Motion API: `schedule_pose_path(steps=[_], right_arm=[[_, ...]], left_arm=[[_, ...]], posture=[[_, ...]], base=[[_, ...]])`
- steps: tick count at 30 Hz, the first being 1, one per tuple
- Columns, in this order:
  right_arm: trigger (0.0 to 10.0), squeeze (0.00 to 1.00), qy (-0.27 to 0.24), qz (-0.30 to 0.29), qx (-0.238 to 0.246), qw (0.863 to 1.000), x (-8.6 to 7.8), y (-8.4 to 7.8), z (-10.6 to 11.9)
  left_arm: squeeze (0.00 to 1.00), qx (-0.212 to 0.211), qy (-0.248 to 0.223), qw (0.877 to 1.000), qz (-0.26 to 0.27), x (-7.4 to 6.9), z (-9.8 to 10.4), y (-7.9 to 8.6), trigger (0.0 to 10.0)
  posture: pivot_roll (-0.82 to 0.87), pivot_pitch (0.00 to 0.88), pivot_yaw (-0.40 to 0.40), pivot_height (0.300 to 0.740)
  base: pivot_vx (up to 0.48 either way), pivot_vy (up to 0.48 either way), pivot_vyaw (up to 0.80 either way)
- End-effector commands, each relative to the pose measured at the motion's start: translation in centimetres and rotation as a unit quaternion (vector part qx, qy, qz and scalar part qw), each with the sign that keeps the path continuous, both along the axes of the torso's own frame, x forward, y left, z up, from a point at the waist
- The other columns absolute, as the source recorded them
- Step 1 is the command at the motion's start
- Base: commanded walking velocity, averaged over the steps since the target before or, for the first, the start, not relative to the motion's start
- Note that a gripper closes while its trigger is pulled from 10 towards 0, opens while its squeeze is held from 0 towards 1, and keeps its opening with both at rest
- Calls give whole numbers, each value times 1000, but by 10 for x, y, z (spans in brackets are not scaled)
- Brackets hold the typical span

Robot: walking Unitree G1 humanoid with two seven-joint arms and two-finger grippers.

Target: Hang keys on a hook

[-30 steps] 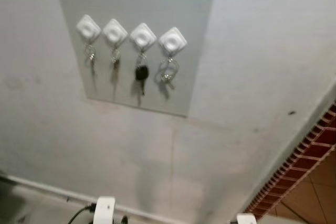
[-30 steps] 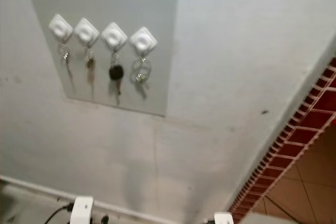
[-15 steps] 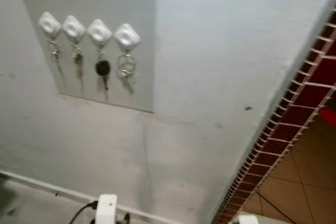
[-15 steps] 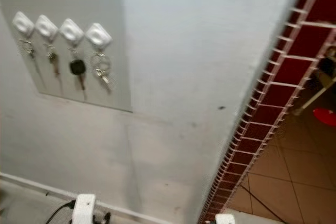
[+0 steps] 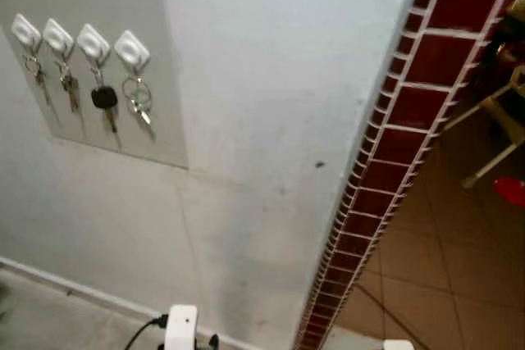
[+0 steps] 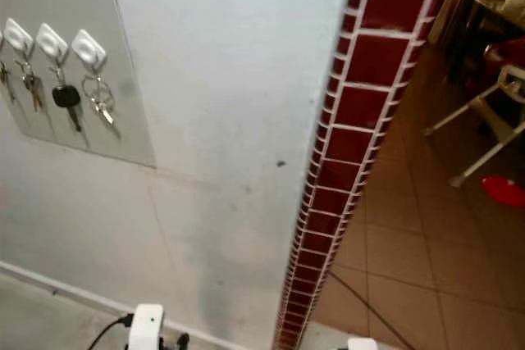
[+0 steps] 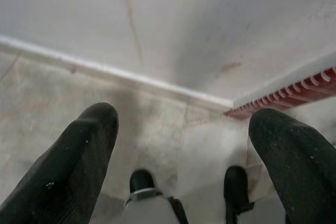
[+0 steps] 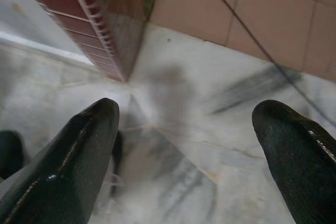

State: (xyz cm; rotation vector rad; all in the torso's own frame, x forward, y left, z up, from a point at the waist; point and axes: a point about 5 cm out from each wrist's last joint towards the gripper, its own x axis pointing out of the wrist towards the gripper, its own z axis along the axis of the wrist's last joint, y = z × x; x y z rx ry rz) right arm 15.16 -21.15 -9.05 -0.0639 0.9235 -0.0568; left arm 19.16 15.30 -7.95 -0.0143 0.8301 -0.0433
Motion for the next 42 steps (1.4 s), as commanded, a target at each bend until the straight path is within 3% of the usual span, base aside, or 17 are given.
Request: schedule_pose_path(steps=[1,15,42], right_arm=[[10000,0,-4,2,8,1000,3,6,0],[10000,0,-3,-1,6,1000,3,6,0],[10000,0,10,-11,-10,1000,2,3,-1]], left_arm=[[0,7,1,1000,1,0,0,6,10000],[0,8,2,1000,-1,0,0,6,10000],[0,-8,2,1000,19,0,0,6,10000]], posture=[[-1,0,-36,740],[-3,0,-37,740],[-10,0,-32,740]], base=[[0,-300,0],[0,-287,0],[0,0,0]])
